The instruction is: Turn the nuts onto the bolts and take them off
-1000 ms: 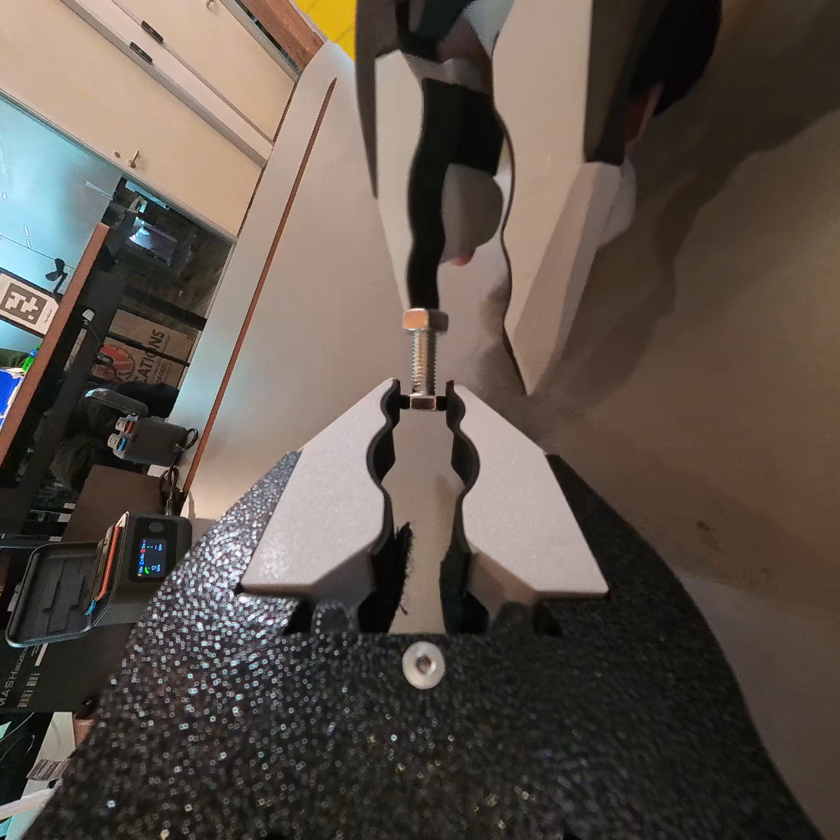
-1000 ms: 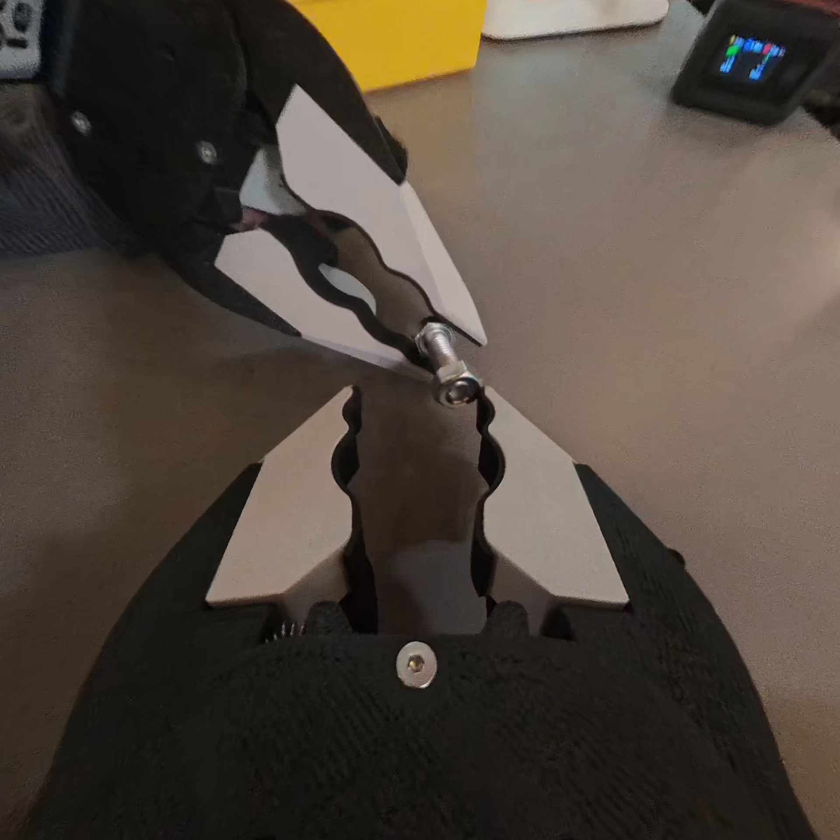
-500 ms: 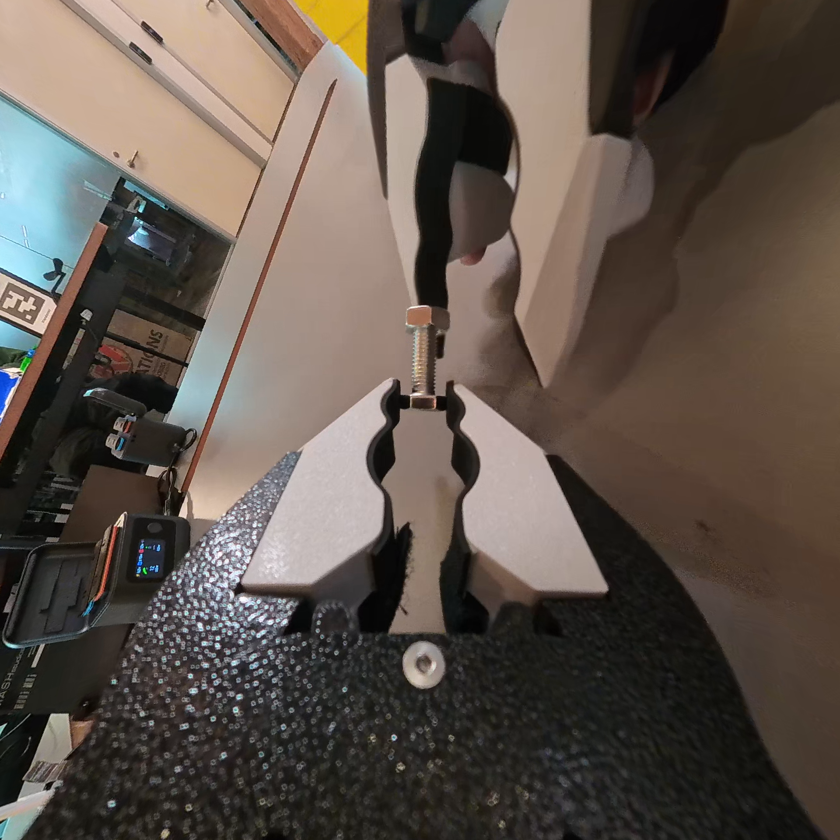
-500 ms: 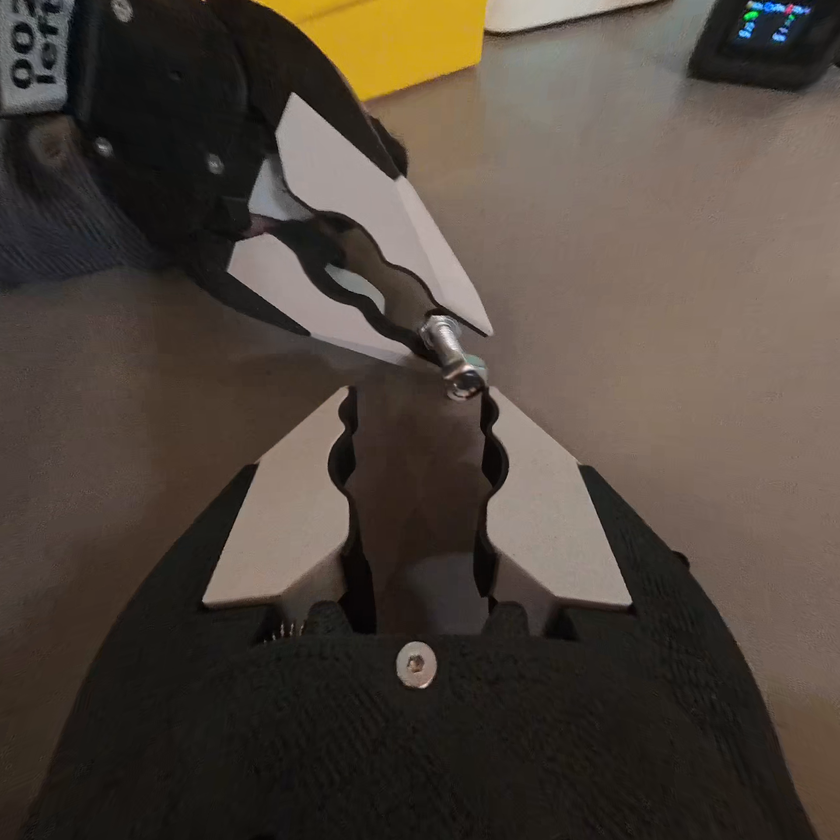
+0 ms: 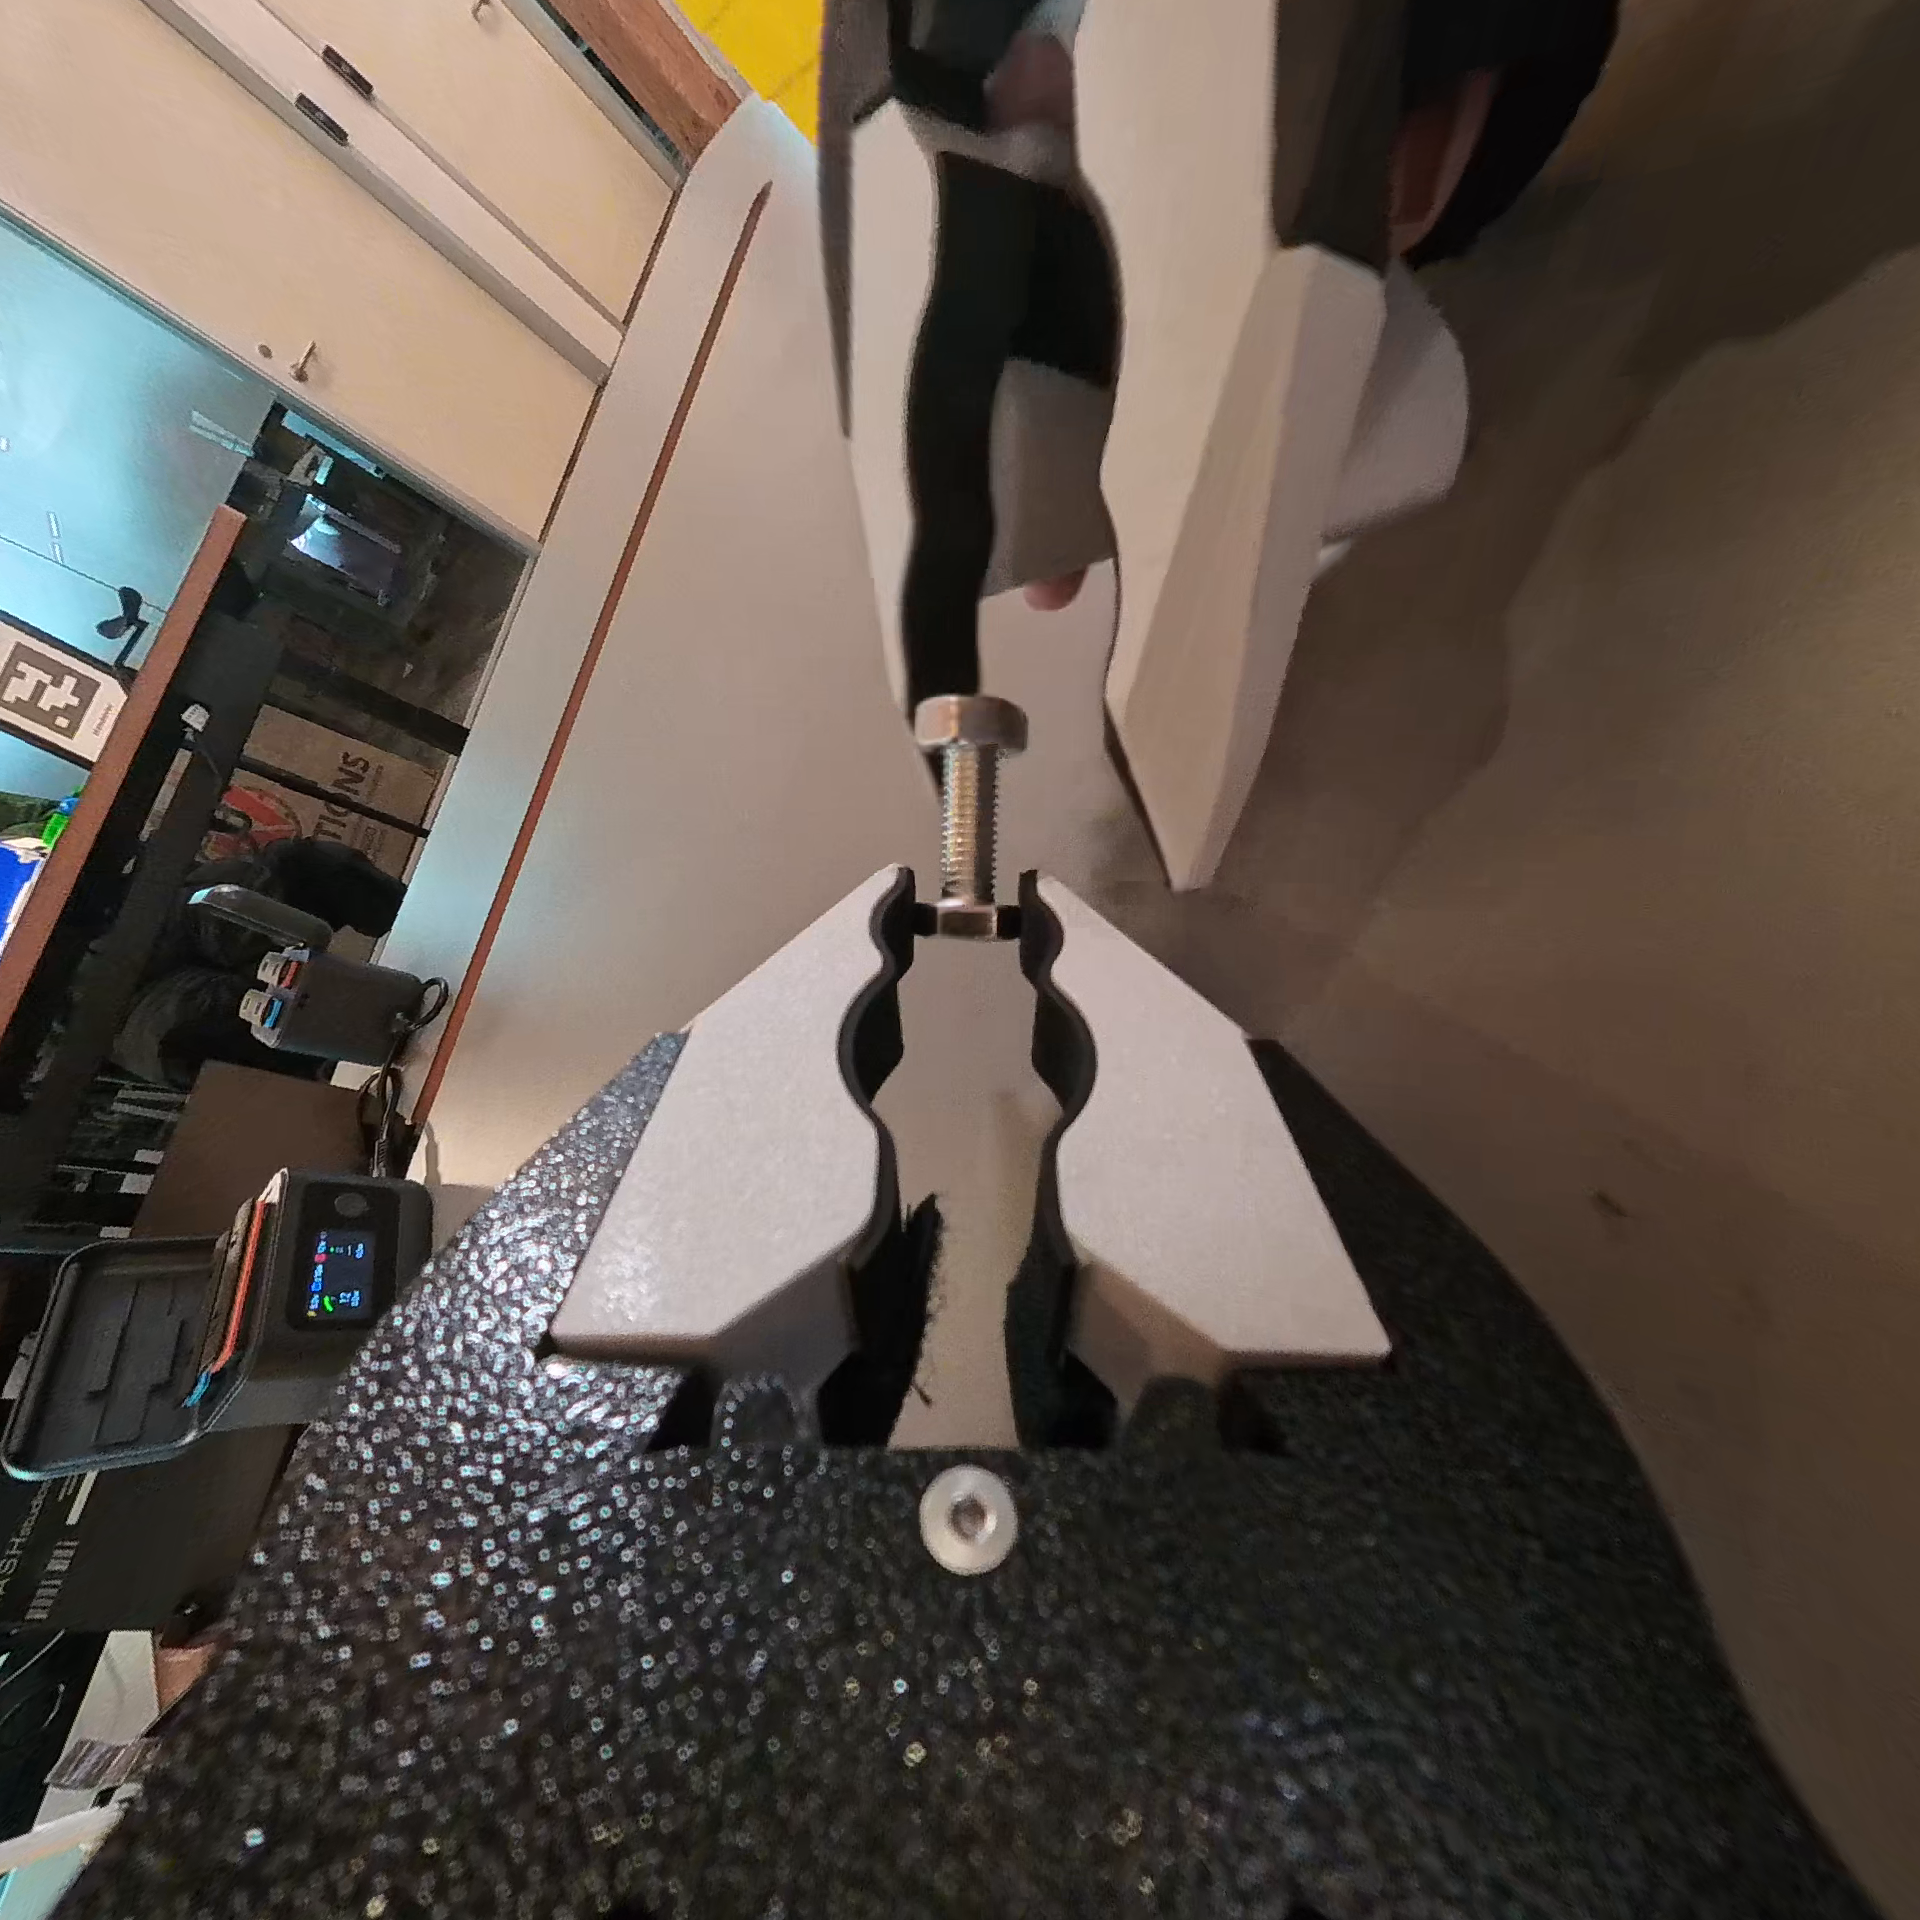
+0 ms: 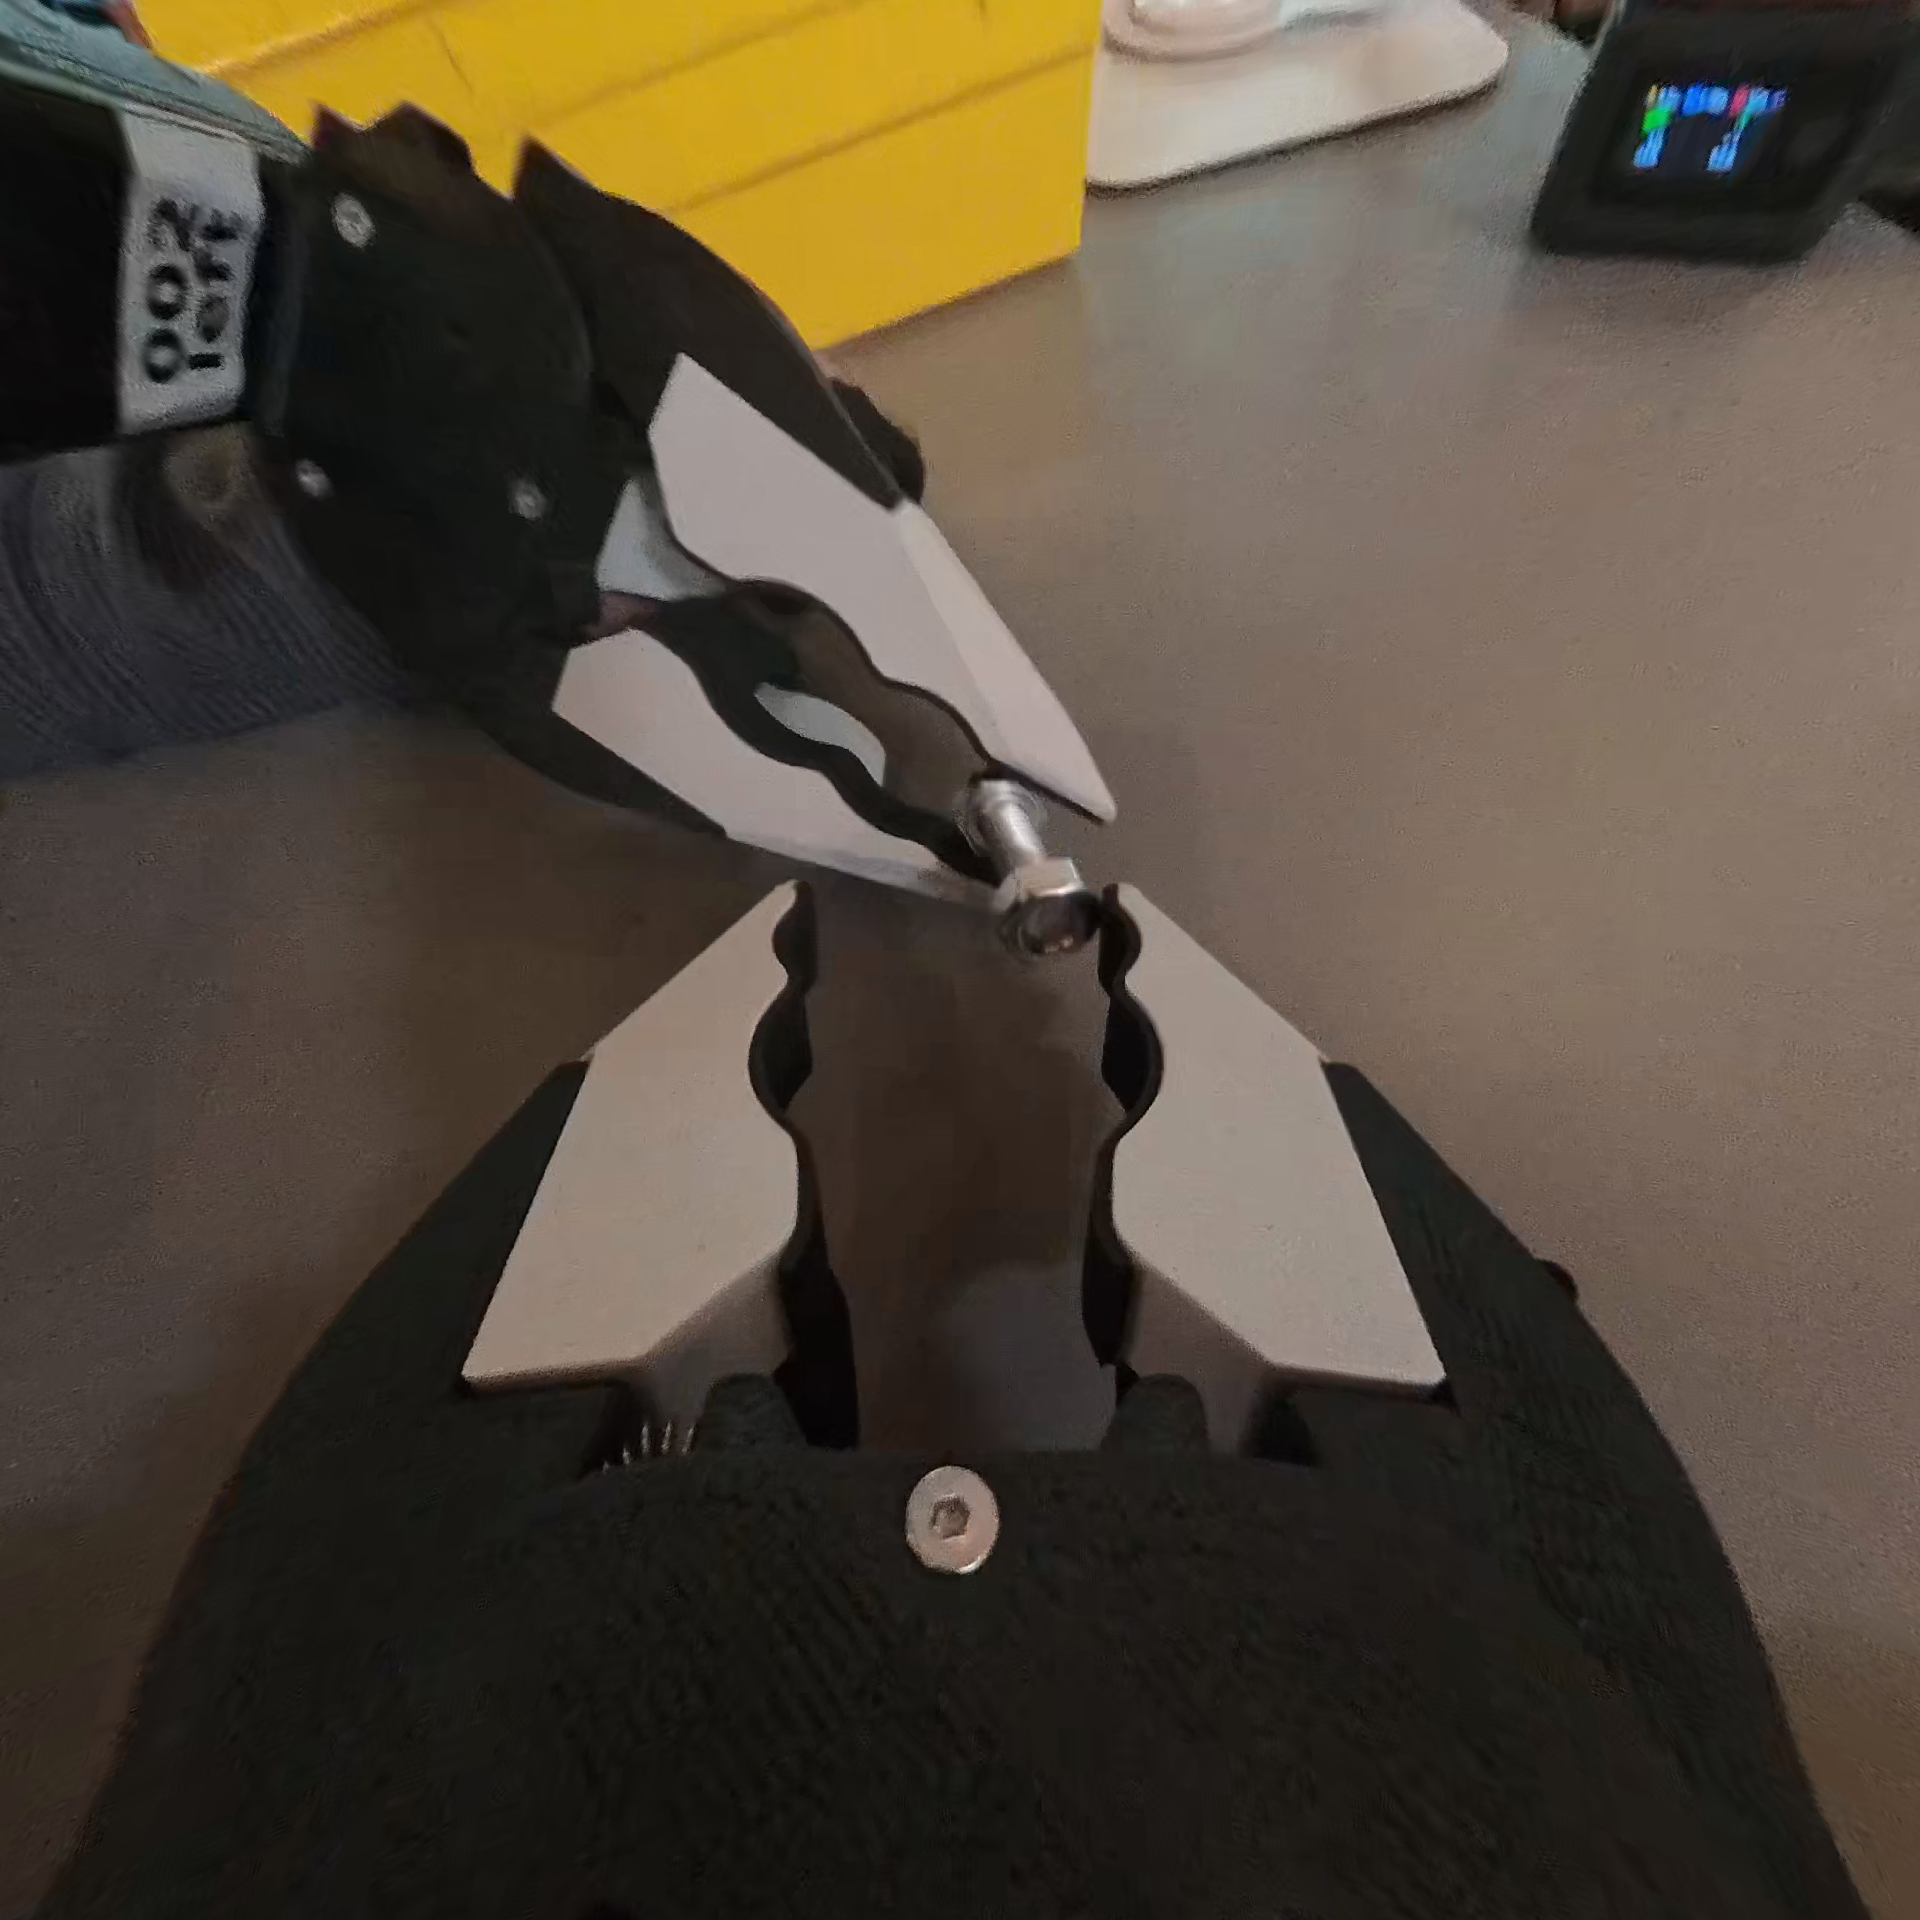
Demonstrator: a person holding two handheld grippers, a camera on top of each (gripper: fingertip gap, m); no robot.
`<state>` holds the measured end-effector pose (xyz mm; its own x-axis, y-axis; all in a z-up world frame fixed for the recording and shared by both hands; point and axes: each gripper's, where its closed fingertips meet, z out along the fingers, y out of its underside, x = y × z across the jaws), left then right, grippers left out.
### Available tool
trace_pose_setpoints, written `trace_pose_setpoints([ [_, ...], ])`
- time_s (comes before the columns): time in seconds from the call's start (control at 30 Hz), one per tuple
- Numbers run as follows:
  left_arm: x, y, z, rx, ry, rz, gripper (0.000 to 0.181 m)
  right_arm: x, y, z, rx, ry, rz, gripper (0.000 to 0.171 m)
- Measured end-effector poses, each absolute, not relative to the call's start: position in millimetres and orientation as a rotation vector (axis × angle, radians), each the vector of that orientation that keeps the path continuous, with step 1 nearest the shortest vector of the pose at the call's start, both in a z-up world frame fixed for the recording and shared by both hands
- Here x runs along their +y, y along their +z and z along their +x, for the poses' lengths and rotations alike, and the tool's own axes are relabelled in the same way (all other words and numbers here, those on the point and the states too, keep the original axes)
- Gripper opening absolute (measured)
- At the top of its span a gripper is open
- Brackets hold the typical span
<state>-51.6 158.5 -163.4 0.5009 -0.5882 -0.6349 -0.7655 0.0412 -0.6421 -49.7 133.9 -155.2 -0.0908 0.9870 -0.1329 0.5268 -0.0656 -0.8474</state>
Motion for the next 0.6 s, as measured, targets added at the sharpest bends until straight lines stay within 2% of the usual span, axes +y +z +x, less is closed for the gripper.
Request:
trace_pose_setpoints([
  [0.03,158.4,-163.4,-51.5,1.177,0.199,-1.641,0.018,131.7,-146.8,-53.8,-1.651,1.066,-1.546,0.055],
  [0.17,157.8,-164.4,-52.6,1.178,0.203,-1.641,0.018,126.4,-116.9,-57.3,-1.575,1.096,-1.351,0.053],
  [0.3,158.1,-164.2,-52.6,1.177,0.200,-1.643,0.018,148.5,-147.1,-42.4,-1.572,1.059,-1.658,0.053],
  [0.4,158.1,-164.2,-52.4,1.181,0.206,-1.640,0.018,146.3,-146.0,-43.7,-1.463,1.250,-1.805,0.039],
  [0.47,158.0,-164.2,-52.3,1.186,0.212,-1.637,0.018,144.8,-144.3,-43.9,-1.393,1.371,-1.884,0.036],
  [0.6,158.2,-163.9,-52.3,1.185,0.210,-1.635,0.018,148.3,-148.4,-42.2,-1.409,1.329,-1.884,0.022],
])
